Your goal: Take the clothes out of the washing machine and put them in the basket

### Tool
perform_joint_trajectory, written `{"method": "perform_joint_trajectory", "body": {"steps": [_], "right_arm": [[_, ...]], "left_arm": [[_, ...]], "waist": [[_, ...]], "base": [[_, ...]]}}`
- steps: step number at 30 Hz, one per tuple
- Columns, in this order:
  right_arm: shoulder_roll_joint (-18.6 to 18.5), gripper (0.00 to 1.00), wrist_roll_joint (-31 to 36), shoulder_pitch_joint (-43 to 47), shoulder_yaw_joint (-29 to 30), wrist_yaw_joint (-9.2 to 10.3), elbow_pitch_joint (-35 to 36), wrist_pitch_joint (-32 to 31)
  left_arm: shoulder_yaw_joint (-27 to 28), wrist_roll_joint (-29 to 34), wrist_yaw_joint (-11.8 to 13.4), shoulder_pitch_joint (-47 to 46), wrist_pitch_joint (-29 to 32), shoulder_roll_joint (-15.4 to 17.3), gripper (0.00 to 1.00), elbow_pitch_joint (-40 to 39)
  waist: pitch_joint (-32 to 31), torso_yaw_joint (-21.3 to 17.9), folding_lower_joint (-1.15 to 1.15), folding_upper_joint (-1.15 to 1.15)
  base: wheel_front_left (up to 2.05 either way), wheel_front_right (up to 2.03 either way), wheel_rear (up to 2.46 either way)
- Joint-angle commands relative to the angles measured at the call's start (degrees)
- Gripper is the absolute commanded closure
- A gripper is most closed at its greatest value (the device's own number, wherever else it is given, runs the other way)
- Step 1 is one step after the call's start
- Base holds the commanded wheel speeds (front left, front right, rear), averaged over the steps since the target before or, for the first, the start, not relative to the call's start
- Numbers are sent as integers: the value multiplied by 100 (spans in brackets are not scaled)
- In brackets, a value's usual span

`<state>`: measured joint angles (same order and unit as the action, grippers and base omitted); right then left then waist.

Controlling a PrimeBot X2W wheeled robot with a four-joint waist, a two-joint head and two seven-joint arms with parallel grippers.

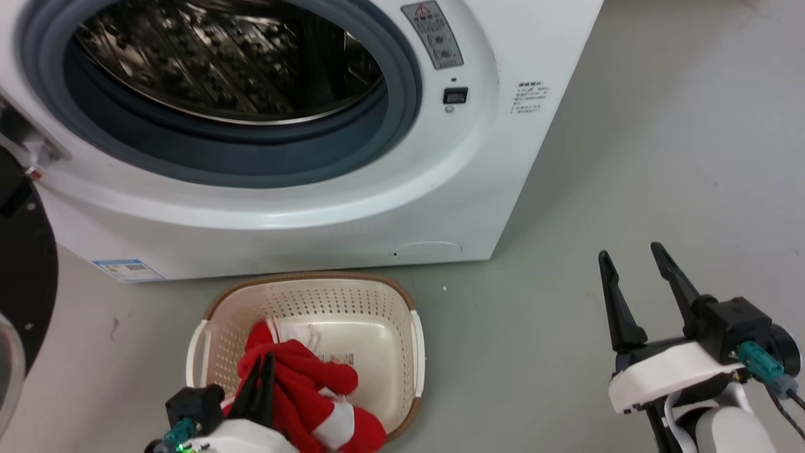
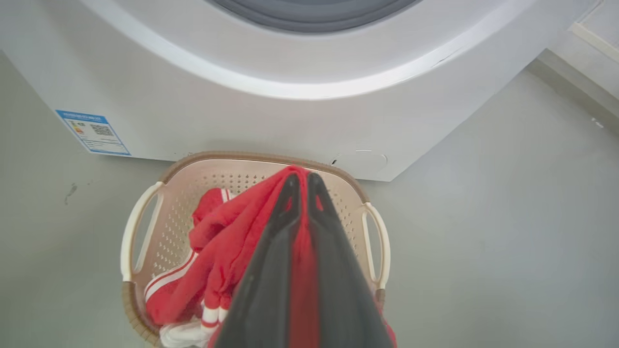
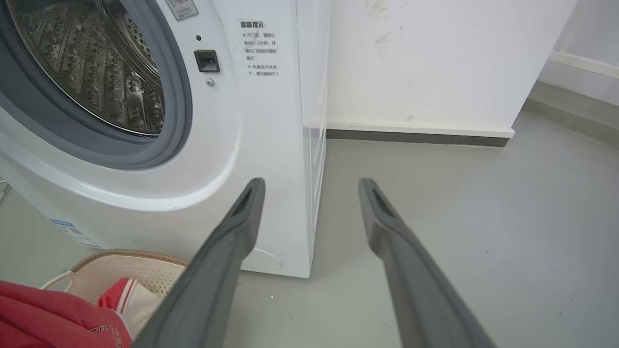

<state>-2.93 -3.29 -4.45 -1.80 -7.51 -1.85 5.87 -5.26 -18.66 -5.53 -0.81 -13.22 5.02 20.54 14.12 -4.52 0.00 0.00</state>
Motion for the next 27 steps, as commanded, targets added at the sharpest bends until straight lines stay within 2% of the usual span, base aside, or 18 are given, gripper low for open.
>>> {"method": "perform_joint_trajectory", "body": {"steps": [1, 14, 27], "right_arm": [[10, 0, -5, -165, -19, 5, 52, 49], [11, 0, -106, -775, -227, 4, 106, 252], [12, 0, -389, -1290, -623, 4, -173, 637]], "left_arm": [[53, -37, -34, -309, -94, 34, 100, 243], [408, 64, -133, -1875, -202, 389, 100, 1966], [582, 430, -149, -2912, -199, 645, 100, 3127]], "waist": [[385, -147, 0, 0], [1747, -614, 0, 0], [2884, -1078, 0, 0]], "base": [[0, 0, 0], [0, 0, 0], [0, 0, 0]]}}
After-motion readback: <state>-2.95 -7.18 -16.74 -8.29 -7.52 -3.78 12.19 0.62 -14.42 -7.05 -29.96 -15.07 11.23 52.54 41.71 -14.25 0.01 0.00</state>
